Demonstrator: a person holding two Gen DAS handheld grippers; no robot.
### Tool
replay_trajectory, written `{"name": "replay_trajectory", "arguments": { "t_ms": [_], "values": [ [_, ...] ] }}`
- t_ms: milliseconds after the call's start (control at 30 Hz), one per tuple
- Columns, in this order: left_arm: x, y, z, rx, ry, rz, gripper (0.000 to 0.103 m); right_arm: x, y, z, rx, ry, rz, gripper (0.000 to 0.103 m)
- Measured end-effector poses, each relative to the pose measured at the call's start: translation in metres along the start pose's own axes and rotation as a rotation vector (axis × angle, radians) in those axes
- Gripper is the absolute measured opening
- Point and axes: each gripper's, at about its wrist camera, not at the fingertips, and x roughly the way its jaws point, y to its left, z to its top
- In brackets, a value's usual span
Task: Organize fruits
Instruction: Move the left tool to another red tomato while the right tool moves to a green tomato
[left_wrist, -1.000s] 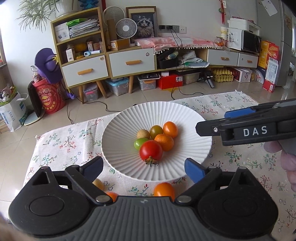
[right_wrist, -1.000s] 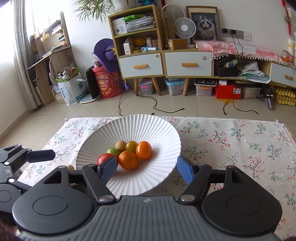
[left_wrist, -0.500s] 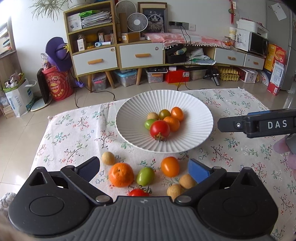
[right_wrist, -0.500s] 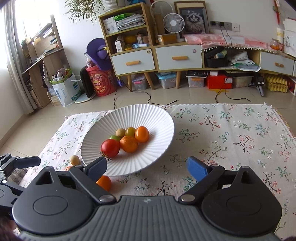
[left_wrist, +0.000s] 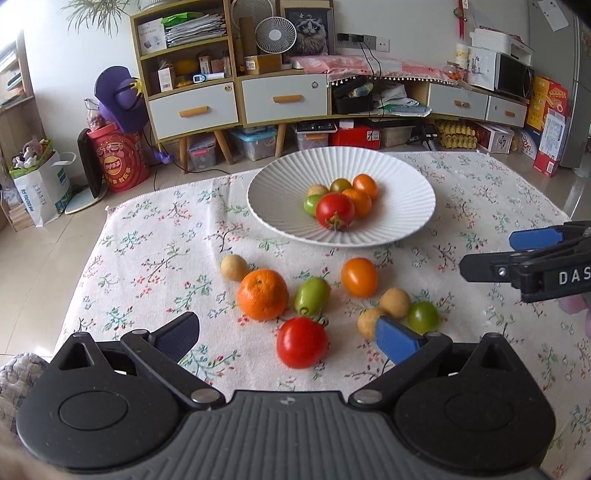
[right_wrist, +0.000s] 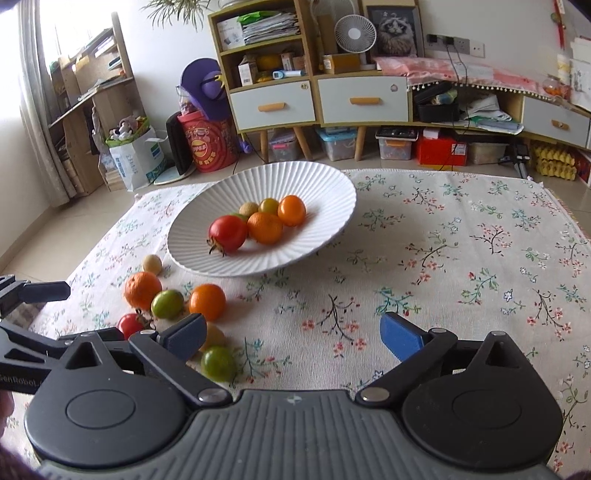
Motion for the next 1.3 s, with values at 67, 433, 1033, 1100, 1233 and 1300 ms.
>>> {"name": "replay_trajectory", "arguments": {
  "t_ms": [67, 433, 1033, 1100, 1233, 1300],
  "values": [
    [0.002, 0.003, -0.006, 0.003, 0.012, 0.01, 0.099, 0.0, 0.0, -0.003, -0.016, -0.001, -0.005, 0.101],
    [0.01, 0.013, -0.032, -0.002, -0.01, 0.017, 0.099, 0.003, 0.012, -0.026, -0.1, 0.003, 0.011, 0.102],
    [0.022, 0.016, -0.047, -0.047, -0.076, -0.05, 0.1, 0.018, 0.037, -0.047, -0.244, 0.034, 0.03, 0.102],
    [0.023, 0.015, -0.047, -0.059, -0.072, -0.052, 0.1, 0.019, 0.037, -0.048, -0.245, 0.028, 0.03, 0.102],
    [0.024, 0.013, -0.045, -0.065, -0.072, -0.048, 0.1, 0.018, 0.04, -0.048, -0.254, 0.014, 0.036, 0.098],
    [0.026, 0.013, -0.042, -0.065, -0.073, -0.047, 0.099, 0.018, 0.043, -0.047, -0.267, 0.008, 0.044, 0.09]
  ]
}}
